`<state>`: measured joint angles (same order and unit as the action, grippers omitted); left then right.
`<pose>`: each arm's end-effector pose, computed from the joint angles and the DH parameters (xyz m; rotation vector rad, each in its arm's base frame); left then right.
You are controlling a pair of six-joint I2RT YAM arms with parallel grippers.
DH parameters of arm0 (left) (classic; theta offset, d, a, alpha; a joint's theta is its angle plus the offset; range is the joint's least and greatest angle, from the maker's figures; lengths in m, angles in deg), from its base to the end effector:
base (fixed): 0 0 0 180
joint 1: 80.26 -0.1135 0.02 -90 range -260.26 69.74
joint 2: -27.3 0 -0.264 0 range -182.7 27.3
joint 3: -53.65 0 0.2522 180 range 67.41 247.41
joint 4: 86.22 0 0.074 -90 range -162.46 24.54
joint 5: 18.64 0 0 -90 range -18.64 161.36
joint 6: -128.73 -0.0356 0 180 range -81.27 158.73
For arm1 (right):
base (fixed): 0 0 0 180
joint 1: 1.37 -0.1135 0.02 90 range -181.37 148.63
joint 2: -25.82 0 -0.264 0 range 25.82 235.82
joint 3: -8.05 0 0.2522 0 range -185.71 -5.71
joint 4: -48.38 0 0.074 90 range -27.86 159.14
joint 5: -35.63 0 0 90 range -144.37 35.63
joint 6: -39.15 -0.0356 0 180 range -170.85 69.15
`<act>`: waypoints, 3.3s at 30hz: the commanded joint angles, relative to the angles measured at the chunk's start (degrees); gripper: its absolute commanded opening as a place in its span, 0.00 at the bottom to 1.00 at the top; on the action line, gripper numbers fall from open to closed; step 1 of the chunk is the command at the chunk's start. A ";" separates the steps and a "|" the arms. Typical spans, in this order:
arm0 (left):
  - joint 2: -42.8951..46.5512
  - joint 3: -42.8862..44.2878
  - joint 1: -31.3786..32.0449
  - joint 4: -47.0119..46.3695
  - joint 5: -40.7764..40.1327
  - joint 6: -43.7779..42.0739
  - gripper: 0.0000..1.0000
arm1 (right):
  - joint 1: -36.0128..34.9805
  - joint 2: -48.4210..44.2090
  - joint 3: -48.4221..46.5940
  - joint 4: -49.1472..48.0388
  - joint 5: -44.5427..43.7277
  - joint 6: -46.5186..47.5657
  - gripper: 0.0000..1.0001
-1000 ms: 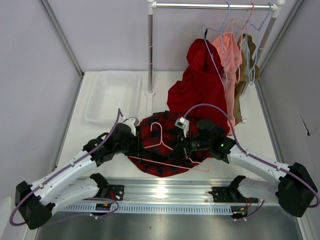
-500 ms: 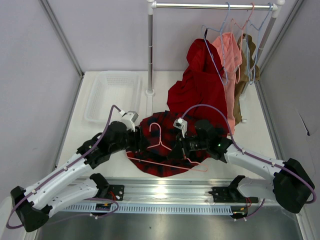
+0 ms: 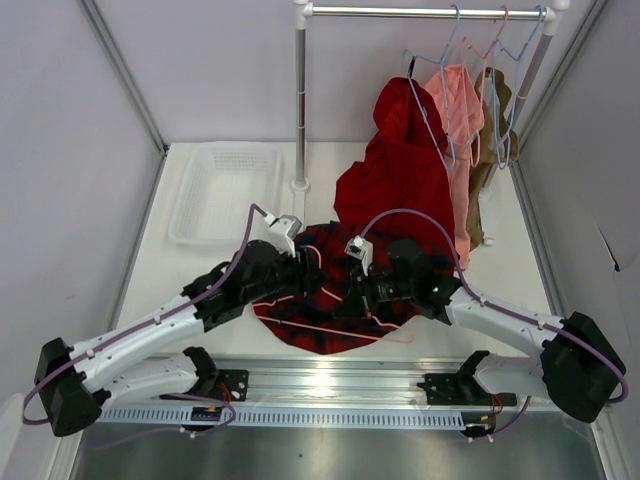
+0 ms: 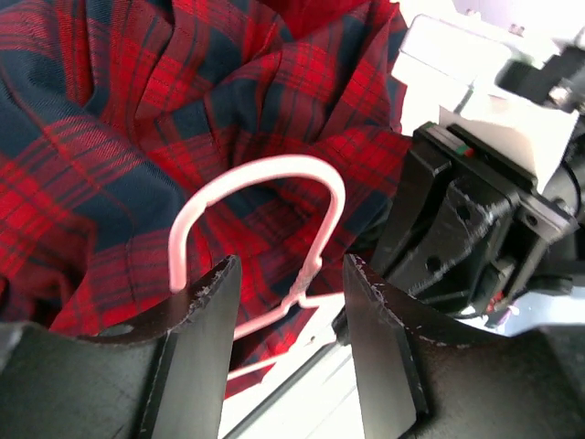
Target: Place the skirt on the hanger
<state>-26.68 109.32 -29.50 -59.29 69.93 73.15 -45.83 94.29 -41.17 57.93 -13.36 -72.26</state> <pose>0.1373 -0.1667 0.2877 0.2867 2.1156 -0.8966 0.1618 0.1915 0.2273 -0.9208 2.0685 1.4048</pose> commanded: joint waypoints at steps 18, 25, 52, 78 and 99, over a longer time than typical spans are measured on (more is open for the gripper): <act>-6.84 -0.78 1.71 -5.70 -3.40 2.24 0.18 | -0.27 0.70 -1.54 -0.45 -4.45 0.23 0.00; -5.44 -0.16 1.71 -3.50 -5.86 -0.92 0.00 | -0.27 -1.05 -3.91 9.55 -13.83 0.23 0.32; -5.26 0.63 1.62 -2.18 -2.71 -5.14 0.00 | 5.45 -21.36 -11.56 42.09 -33.98 -2.50 0.28; -7.11 1.24 1.62 -2.10 -0.06 -6.82 0.00 | -2.11 -14.33 -14.02 48.86 -51.65 -9.88 0.34; -8.51 2.74 1.62 -2.36 0.29 -7.08 0.00 | -5.19 -12.74 -9.72 45.87 -51.47 -13.13 0.32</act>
<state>-35.05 109.21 -27.73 -60.36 69.78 67.53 -50.71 81.59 -51.36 105.93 -63.06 -83.91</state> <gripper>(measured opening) 0.042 0.312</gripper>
